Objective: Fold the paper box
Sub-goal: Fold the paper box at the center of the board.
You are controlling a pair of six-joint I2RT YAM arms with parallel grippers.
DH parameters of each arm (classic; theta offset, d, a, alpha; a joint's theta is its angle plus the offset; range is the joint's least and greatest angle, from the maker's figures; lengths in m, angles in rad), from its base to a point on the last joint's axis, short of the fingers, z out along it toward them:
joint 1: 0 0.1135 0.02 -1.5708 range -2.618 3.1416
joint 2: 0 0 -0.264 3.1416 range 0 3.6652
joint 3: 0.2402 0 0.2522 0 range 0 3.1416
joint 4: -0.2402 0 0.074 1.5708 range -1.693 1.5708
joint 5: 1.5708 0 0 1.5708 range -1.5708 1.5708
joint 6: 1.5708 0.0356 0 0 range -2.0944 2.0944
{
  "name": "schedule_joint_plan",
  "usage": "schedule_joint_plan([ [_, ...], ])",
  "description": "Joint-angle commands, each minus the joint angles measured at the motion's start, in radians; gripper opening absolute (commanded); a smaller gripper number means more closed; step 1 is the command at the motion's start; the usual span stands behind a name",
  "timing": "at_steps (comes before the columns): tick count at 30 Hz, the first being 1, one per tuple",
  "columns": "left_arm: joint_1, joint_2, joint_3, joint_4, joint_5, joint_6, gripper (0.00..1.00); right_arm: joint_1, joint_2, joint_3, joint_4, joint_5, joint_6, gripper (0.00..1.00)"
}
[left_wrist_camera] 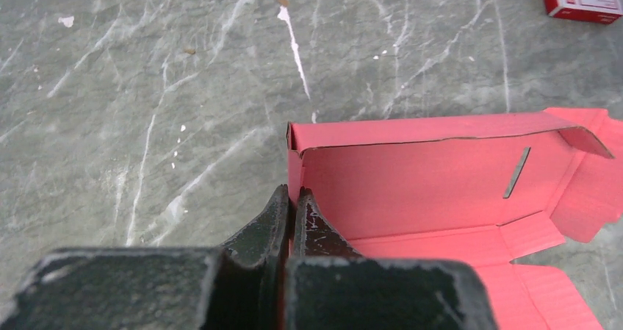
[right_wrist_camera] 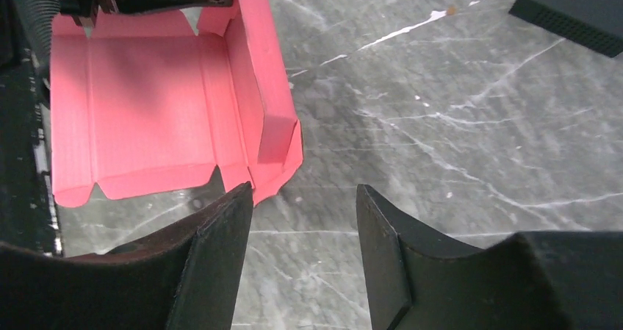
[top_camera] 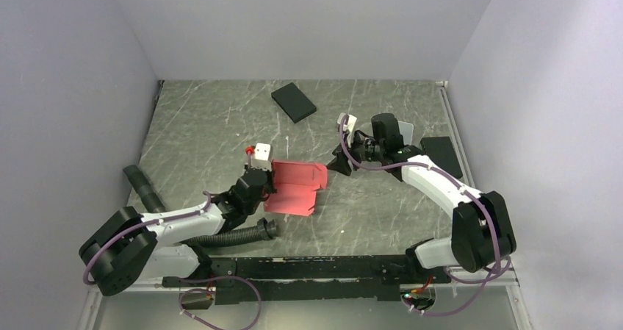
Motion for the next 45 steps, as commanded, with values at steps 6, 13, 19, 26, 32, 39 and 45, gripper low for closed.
schedule_joint_plan([
  [6, -0.091, -0.043, -0.062, 0.229, -0.105, 0.119, 0.00, 0.003, -0.043, 0.029, -0.001, -0.012, -0.066, 0.49],
  [13, -0.119, 0.008, -0.041, 0.264, -0.059, 0.169, 0.00, 0.067, -0.058, 0.045, -0.137, 0.073, -0.343, 0.51],
  [19, -0.120, -0.029, -0.046, 0.244, 0.007, 0.219, 0.00, 0.072, -0.127, 0.010, -0.219, 0.052, -0.585, 0.52],
  [26, -0.120, -0.061, -0.045, 0.214, 0.070, 0.237, 0.00, 0.102, -0.135, 0.005, -0.277, -0.022, -0.674, 0.51],
  [32, -0.121, -0.074, -0.044, 0.199, 0.103, 0.237, 0.00, 0.134, -0.133, 0.000, -0.306, -0.021, -0.732, 0.49],
  [39, -0.120, -0.069, -0.036, 0.209, 0.144, 0.236, 0.00, 0.176, -0.119, -0.005, -0.299, 0.006, -0.744, 0.47],
  [45, -0.120, -0.063, -0.038, 0.230, 0.187, 0.221, 0.00, 0.206, -0.109, -0.008, -0.302, 0.016, -0.761, 0.40],
])
